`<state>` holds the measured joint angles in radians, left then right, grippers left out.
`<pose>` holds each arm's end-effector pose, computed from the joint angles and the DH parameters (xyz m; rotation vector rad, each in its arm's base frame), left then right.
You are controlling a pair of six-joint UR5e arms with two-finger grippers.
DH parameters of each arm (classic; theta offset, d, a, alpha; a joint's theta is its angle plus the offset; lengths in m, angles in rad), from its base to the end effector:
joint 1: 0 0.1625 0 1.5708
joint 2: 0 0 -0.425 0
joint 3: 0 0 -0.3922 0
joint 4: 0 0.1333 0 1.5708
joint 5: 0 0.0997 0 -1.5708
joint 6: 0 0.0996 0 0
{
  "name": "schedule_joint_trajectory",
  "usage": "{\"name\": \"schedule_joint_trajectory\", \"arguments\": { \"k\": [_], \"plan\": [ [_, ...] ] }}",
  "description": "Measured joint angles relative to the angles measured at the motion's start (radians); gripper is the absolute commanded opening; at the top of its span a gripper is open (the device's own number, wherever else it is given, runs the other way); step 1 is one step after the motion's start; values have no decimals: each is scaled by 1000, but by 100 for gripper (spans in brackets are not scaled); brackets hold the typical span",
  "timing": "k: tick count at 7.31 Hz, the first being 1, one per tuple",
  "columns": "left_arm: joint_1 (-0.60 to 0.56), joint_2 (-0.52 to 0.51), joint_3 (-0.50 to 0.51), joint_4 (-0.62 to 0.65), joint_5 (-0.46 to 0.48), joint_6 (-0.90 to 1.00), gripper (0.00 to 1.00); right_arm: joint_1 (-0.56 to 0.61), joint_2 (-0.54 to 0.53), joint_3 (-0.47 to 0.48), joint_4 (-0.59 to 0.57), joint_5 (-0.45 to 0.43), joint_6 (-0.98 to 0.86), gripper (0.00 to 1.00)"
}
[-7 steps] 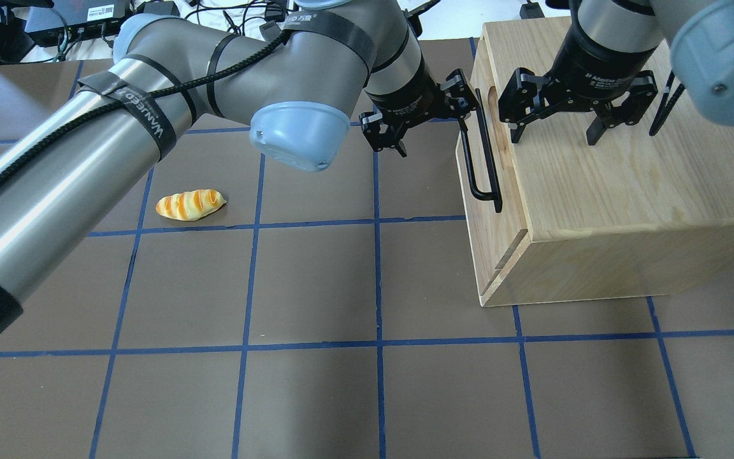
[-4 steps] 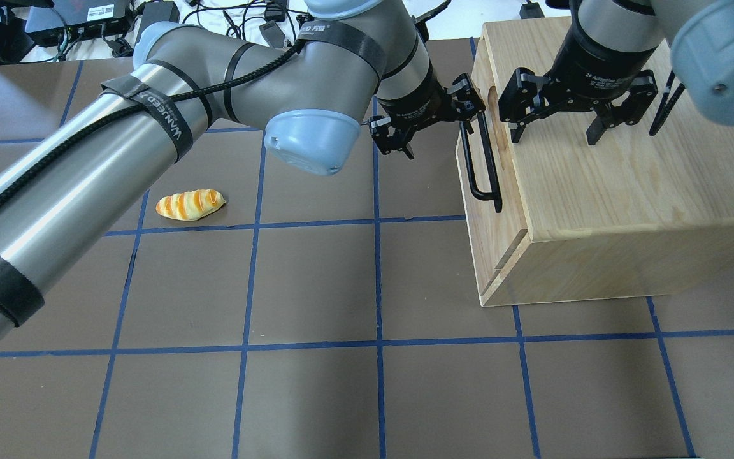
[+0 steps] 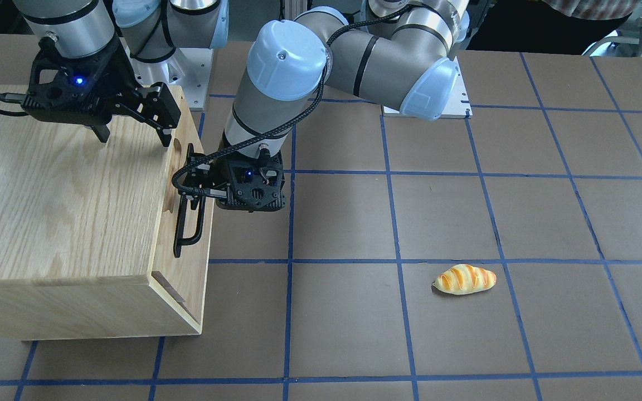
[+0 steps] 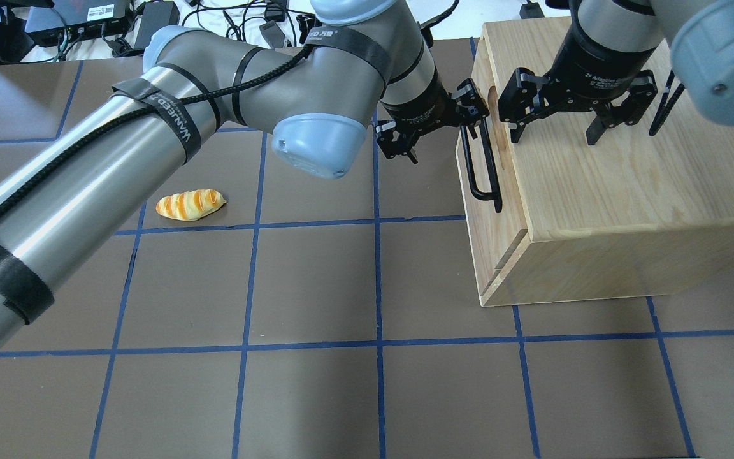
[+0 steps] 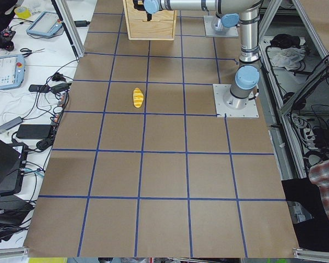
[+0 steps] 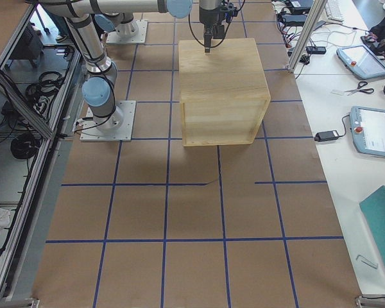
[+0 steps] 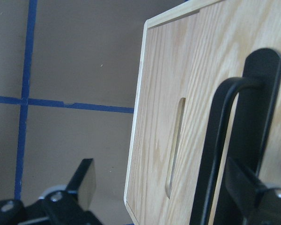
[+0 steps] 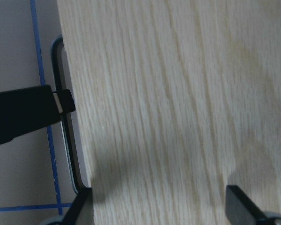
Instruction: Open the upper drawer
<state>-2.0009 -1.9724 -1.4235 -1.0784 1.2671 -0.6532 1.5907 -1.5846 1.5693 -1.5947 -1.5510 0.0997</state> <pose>-0.4255 -0.5364 0.3862 0.2570 -2.7481 0.0651 0.1450 -0.4870 0.4979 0.1238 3.1165 -0.0592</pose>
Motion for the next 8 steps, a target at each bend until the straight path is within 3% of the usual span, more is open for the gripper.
{"name": "schedule_joint_trajectory", "arguments": {
  "k": [8],
  "plan": [
    [-6,-21,1,-1,18,9,100,0,0,0,0,-1,0,100]
  ]
}}
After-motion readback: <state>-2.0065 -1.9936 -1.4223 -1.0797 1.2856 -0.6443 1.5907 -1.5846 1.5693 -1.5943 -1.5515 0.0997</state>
